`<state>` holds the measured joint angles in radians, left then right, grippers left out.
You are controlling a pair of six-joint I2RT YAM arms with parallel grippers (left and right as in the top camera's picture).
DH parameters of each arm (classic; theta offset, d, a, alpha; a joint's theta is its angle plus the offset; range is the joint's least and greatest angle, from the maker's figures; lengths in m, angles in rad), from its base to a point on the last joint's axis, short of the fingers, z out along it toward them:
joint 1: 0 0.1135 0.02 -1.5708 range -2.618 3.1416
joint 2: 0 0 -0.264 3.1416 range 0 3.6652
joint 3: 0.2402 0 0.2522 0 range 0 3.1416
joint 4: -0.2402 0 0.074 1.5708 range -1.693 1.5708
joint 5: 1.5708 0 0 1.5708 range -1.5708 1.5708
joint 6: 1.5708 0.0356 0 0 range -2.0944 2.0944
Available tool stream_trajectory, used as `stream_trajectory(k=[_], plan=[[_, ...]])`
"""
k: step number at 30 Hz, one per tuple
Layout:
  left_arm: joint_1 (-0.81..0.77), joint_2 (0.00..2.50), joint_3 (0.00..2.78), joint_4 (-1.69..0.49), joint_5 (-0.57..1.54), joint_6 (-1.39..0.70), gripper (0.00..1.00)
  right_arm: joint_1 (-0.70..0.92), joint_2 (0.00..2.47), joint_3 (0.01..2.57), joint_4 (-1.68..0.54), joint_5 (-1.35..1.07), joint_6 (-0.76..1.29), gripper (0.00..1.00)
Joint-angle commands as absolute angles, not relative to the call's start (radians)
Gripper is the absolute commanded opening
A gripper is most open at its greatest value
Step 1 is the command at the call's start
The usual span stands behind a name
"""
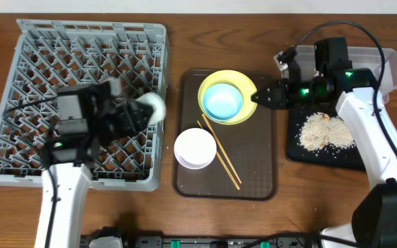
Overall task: Sort waste into correct bins and load items into the dishwasher
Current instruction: 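Place the white cup upside down in the dish rack with the left gripper, then reach the left gripper to the pink cup and grasp it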
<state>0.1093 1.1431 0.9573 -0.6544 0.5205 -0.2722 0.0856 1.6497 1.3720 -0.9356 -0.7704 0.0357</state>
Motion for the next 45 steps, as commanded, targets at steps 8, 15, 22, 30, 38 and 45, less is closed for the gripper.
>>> stream_trajectory(k=[8, 15, 22, 30, 38, 45], plan=[[0.241, 1.125, 1.059, -0.934, 0.013, -0.221, 0.48, 0.07, 1.531, 1.454, -1.086, -0.467, -0.062, 0.44], [0.263, 1.221, 1.056, -0.923, 0.007, -0.221, 0.48, 0.07, 1.531, 1.454, -1.117, -0.467, -0.085, 0.43], [0.263, 1.347, 1.056, -0.899, 0.007, -0.221, 0.49, 0.071, 1.531, 1.454, -1.129, -0.467, -0.084, 0.44], [0.263, 1.448, 1.056, -0.887, 0.007, -0.221, 0.64, 0.07, 1.531, 1.454, -1.143, -0.467, -0.084, 0.43], [0.263, 1.404, 1.079, -0.882, 0.018, -0.221, 0.93, 0.067, 1.53, 1.454, -1.15, -0.467, -0.084, 0.49], [0.241, 1.243, 1.102, -0.868, 0.219, -0.221, 0.94, -0.02, 1.491, 1.454, -1.163, -0.452, -0.084, 0.54]])
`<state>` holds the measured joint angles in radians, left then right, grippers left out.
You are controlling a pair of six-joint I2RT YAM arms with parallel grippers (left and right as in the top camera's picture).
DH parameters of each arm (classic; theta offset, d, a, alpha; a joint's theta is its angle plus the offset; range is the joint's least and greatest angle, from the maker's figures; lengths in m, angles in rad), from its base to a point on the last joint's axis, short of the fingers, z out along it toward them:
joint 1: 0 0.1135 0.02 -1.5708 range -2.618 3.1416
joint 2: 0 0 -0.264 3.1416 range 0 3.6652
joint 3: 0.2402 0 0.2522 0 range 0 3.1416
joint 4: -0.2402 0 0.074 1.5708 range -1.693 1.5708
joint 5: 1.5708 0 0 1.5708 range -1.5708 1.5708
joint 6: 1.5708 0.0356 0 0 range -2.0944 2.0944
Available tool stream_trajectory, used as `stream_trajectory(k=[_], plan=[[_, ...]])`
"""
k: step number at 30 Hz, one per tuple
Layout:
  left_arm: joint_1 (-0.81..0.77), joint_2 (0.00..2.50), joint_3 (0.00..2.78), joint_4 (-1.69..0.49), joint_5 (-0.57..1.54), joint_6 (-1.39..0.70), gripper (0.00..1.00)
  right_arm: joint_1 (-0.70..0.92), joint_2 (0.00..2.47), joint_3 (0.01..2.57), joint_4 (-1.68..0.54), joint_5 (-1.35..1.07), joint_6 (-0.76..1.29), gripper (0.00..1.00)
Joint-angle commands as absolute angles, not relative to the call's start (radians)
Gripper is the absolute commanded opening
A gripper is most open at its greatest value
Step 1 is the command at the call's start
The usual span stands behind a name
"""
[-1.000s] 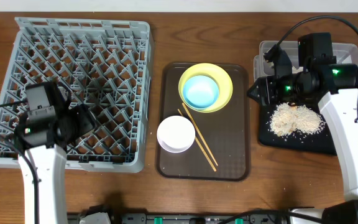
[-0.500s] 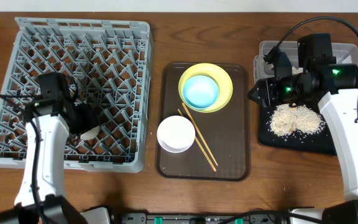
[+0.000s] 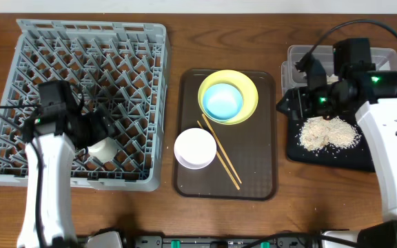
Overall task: Sort waste into correct bins and load items into the dishwasher
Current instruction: 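Reach the left gripper to the pink cup and grasp it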
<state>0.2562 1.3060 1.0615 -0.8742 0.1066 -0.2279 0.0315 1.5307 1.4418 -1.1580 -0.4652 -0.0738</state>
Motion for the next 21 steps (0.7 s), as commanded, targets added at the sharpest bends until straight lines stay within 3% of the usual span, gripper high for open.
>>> stream_trajectory(k=[1, 5, 9, 12, 21], plan=[[0.223, 1.222, 1.102, -0.865, 0.239, -0.221, 0.94, -0.041, 1.483, 1.454, -1.164, -0.452, -0.084, 0.57], [0.089, 1.174, 1.102, -0.864, 0.247, -0.221, 0.94, -0.113, 1.462, 1.454, -1.179, -0.453, -0.084, 0.73], [-0.105, 1.191, 1.102, -0.845, 0.242, -0.221, 0.94, -0.141, 1.462, 1.454, -1.193, -0.453, -0.083, 0.77], [-0.249, 1.234, 1.102, -0.812, 0.239, -0.221, 0.94, -0.141, 1.462, 1.454, -1.193, -0.453, -0.083, 0.99], [-0.595, 1.471, 1.102, -0.731, 0.102, -0.222, 0.93, -0.141, 1.462, 1.453, -1.194, -0.453, -0.083, 0.99]])
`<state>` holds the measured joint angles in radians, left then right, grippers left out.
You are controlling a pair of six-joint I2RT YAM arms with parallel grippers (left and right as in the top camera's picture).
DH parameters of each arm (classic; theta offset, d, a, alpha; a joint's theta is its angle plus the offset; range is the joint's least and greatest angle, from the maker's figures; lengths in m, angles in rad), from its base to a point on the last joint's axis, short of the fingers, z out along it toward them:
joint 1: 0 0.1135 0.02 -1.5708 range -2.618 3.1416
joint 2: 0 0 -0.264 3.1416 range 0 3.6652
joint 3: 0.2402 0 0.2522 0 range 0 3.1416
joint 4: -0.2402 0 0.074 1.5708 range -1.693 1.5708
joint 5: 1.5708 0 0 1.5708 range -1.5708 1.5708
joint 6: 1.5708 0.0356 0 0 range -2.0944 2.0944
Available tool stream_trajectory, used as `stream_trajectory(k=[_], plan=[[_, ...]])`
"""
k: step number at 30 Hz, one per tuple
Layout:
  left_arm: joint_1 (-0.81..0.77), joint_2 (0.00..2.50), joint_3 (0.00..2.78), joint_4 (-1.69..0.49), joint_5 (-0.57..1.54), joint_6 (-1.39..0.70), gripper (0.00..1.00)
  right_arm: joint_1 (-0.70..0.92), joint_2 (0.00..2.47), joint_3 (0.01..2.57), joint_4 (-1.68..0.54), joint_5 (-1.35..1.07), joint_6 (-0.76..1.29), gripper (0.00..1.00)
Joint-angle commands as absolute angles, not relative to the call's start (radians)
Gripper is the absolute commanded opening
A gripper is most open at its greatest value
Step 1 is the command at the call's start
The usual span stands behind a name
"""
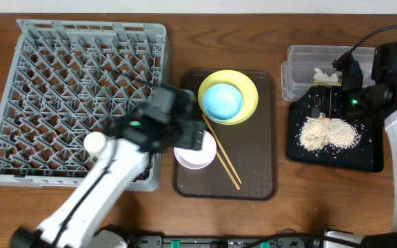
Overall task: Sort waste into correct bins and load items into the dishwasher
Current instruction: 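Reach the left gripper to the pink cup and grasp it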
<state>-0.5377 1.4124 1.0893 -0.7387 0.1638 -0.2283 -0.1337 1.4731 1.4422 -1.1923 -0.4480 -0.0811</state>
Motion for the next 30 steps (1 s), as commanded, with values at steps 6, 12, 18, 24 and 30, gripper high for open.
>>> stream_trajectory(k=[6, 12, 18, 24, 30], plan=[[-0.709, 1.65, 1.102, -0.692, 0.093, -0.222, 0.9, -0.139, 1.462, 1.453, -1.194, -0.453, -0.083, 0.99], [-0.75, 1.758, 1.102, -0.675, 0.093, -0.221, 0.78, -0.139, 1.462, 1.453, -1.193, -0.453, -0.084, 0.99], [-0.752, 1.8, 1.102, -0.653, 0.093, -0.221, 0.56, -0.139, 1.462, 1.453, -1.197, -0.452, -0.084, 0.99], [-0.752, 1.802, 1.101, -0.645, 0.093, -0.222, 0.32, -0.139, 1.462, 1.453, -1.199, -0.452, -0.084, 0.99], [-0.752, 1.802, 1.101, -0.645, 0.093, -0.222, 0.25, -0.139, 1.462, 1.453, -1.201, -0.453, -0.083, 0.99]])
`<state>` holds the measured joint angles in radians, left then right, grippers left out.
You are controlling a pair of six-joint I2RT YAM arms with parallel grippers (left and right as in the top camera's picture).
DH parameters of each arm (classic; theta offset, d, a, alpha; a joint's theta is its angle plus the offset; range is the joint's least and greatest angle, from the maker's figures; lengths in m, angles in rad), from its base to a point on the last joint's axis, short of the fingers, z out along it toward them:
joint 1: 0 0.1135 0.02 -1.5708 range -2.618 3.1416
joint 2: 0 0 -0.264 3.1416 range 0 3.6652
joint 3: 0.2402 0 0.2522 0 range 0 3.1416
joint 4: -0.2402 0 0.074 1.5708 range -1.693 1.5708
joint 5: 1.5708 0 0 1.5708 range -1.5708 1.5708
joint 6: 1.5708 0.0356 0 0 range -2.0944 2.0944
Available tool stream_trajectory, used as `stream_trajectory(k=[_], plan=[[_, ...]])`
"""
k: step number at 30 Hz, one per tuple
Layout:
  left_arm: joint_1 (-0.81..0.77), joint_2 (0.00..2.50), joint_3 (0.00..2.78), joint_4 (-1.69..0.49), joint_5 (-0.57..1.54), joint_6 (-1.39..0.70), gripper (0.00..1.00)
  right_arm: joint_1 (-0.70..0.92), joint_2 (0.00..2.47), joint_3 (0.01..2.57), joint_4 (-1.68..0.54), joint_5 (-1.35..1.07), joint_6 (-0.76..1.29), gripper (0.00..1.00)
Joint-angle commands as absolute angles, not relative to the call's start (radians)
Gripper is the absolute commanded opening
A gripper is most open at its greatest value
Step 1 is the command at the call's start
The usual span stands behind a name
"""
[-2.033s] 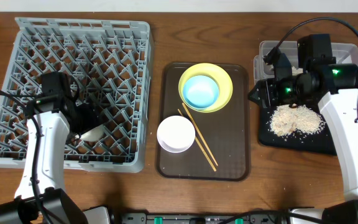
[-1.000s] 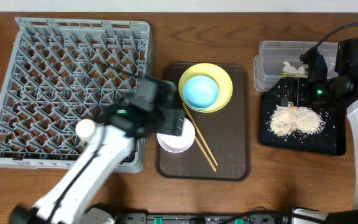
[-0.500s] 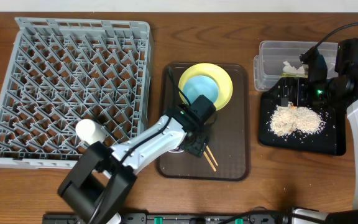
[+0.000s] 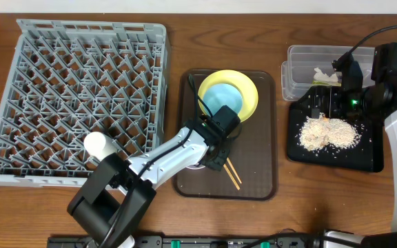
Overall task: Sort waste into correct bins and load items into the dishwasher
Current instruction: 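Reach the left gripper to the pink cup and grasp it, then carry the pink cup with the left gripper into the dish rack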
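Note:
My left gripper [image 4: 214,147] hangs low over the brown tray [image 4: 260,172], right where the white bowl lies; the arm hides nearly all of the bowl. Its jaws cannot be made out. Beside it lie the chopsticks [image 4: 232,176]. Behind it a yellow bowl [image 4: 249,89] holds a blue bowl [image 4: 222,100]. A white cup [image 4: 95,143] stands in the grey dish rack [image 4: 81,41], near its front. My right gripper [image 4: 326,105] hovers over the black bin [image 4: 336,155] that holds rice scraps [image 4: 326,132]; its fingers are lost against the dark.
A clear plastic tub [image 4: 300,72] with crumpled white paper stands behind the black bin. The left arm [image 4: 150,165] stretches across the rack's front right corner. The wooden table [image 4: 178,48] shows between rack and tray.
My left gripper has gone from the rack's right edge to the tray, and is now over the white bowl. The right arm, the cup and the bowls have not moved.
First my left gripper held the white cup above the rack, while the right one was at the yellow bowl's rim. Then the cup was down in the rack's front and the right gripper over the black bin. Later the cup stood alone and the left arm was moving trayward.

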<state>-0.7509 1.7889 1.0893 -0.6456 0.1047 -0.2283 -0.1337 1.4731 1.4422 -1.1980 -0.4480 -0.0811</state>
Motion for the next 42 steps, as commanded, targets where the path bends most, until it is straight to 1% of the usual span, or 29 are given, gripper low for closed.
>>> stream_trajectory(k=[1, 6, 18, 21, 22, 23, 33, 34, 35, 42], plan=[[-0.752, 1.802, 1.101, -0.645, 0.093, -0.222, 0.25, -0.139, 1.462, 1.453, -1.201, -0.453, -0.084, 0.99], [-0.757, 1.804, 1.095, -0.641, 0.082, -0.235, 0.25, -0.139, 1.462, 1.453, -1.203, -0.453, -0.083, 0.99], [-0.827, 1.807, 1.088, -0.642, -0.114, -0.237, 0.24, -0.139, 1.462, 1.453, -1.208, -0.453, -0.083, 0.99], [-0.836, 1.807, 1.088, -0.642, -0.114, -0.237, 0.19, -0.139, 1.462, 1.453, -1.209, -0.453, -0.084, 0.99], [-0.838, 1.807, 1.088, -0.642, -0.114, -0.237, 0.15, -0.139, 1.462, 1.453, -1.209, -0.453, -0.084, 0.99], [-0.839, 1.807, 1.088, -0.642, -0.114, -0.237, 0.13, -0.139, 1.462, 1.453, -1.209, -0.453, -0.083, 0.99], [-0.844, 1.811, 1.064, -0.645, -0.117, -0.237, 0.13, -0.139, 1.462, 1.453, -1.217, -0.453, -0.083, 0.99], [-0.844, 1.811, 1.064, -0.645, -0.117, -0.237, 0.09, -0.139, 1.462, 1.453, -1.217, -0.453, -0.084, 0.99], [-0.844, 1.811, 1.064, -0.645, -0.118, -0.237, 0.08, -0.139, 1.462, 1.453, -1.217, -0.453, -0.084, 0.99], [-0.844, 1.8, 1.105, -0.678, -0.125, -0.236, 0.08, -0.139, 1.462, 1.453, -1.217, -0.453, -0.084, 0.99]])
